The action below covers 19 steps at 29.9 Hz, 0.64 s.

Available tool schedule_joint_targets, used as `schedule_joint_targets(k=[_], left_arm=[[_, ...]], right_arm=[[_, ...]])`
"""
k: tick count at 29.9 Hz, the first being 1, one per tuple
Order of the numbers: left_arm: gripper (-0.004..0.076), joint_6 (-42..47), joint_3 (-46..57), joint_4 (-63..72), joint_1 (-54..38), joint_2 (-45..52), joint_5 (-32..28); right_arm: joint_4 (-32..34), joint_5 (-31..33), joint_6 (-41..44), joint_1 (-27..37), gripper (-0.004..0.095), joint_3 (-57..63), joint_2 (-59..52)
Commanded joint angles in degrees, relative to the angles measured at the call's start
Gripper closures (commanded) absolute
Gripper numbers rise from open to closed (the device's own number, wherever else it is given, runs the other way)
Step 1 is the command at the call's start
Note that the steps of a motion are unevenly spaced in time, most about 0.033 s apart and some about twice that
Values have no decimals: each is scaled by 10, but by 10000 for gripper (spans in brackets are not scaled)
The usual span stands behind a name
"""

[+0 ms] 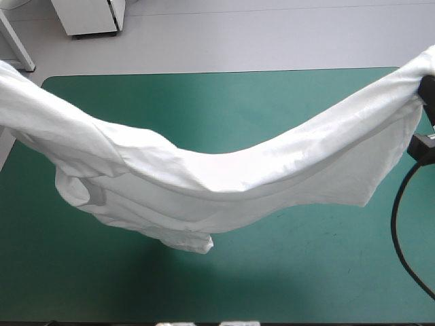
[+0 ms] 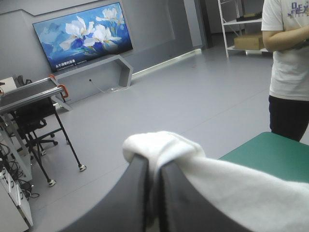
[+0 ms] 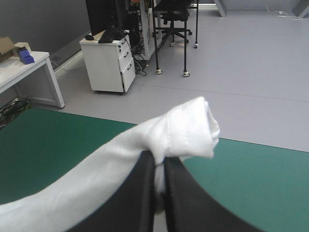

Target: Fold the cloth

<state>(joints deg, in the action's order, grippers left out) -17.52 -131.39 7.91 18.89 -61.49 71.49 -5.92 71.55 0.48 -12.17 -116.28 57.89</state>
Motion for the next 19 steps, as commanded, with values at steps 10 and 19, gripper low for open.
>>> schedule_joint_targets(k=[10, 19], left_arm=[[734, 37, 65, -105, 5, -73, -40], [734, 66, 112, -175, 2, -240, -84]], right_arm=[[45, 0, 46, -5, 921, 152, 26], [131, -63, 54, -4, 926, 290, 174]])
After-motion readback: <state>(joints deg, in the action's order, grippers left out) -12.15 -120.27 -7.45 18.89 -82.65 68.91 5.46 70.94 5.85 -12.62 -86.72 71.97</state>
